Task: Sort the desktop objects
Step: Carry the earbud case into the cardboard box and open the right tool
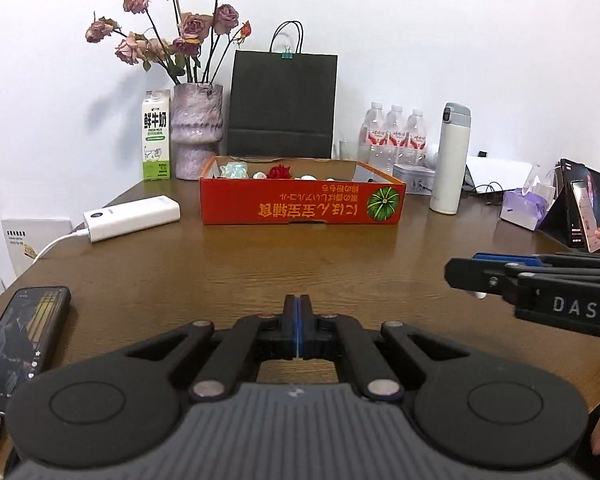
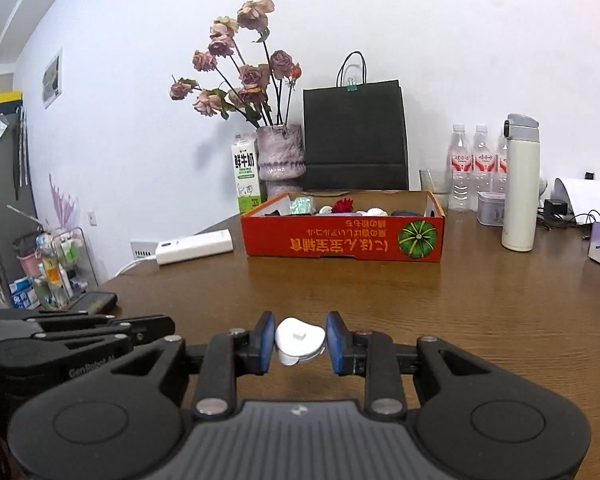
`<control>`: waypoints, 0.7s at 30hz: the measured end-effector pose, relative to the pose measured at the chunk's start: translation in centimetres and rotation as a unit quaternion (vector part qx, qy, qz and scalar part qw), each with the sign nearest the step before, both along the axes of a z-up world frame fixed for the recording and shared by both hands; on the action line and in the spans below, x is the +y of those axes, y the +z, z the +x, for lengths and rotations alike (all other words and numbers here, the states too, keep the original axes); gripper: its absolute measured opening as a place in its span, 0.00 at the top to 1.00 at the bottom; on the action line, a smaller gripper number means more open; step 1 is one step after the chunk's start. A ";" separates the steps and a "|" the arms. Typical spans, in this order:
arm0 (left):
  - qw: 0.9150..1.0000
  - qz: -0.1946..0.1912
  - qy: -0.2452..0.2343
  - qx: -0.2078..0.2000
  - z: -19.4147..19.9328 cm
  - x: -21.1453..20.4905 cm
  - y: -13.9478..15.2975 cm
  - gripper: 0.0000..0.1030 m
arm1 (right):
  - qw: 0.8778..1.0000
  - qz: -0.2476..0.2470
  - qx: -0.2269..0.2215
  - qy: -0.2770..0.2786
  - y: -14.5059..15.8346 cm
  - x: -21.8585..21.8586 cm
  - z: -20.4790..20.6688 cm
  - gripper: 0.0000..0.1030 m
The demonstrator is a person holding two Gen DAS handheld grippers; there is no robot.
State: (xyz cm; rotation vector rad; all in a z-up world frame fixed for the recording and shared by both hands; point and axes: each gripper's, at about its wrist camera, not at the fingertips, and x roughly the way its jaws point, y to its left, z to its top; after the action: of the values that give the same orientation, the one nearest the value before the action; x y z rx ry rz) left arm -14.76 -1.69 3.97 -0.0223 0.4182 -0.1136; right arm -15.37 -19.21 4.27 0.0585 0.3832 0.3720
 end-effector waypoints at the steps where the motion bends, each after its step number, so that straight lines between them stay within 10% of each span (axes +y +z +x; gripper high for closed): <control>1: 1.000 -0.001 0.002 0.002 0.2 0.1 -0.1 0.99 | 1.000 0.001 0.002 0.002 0.0 0.2 0.2 0.75; 7: 1.000 -0.013 0.009 -0.001 2.7 0.8 1.2 0.99 | 1.000 0.000 -0.022 0.006 1.3 0.4 1.8 0.75; 15: 0.996 -0.010 -0.081 -0.040 14.6 2.6 10.7 0.98 | 0.995 0.038 -0.096 0.012 9.7 -0.3 12.6 0.74; 21: 0.985 -0.024 -0.118 0.123 30.6 1.3 10.0 0.98 | 0.995 0.040 0.091 0.009 9.7 1.3 30.5 0.74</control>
State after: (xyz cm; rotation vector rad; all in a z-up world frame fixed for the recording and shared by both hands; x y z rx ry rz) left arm 15.86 -0.40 14.01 -0.0355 0.6639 -0.3564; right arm 15.11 -17.92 14.00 0.1686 0.5495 0.4004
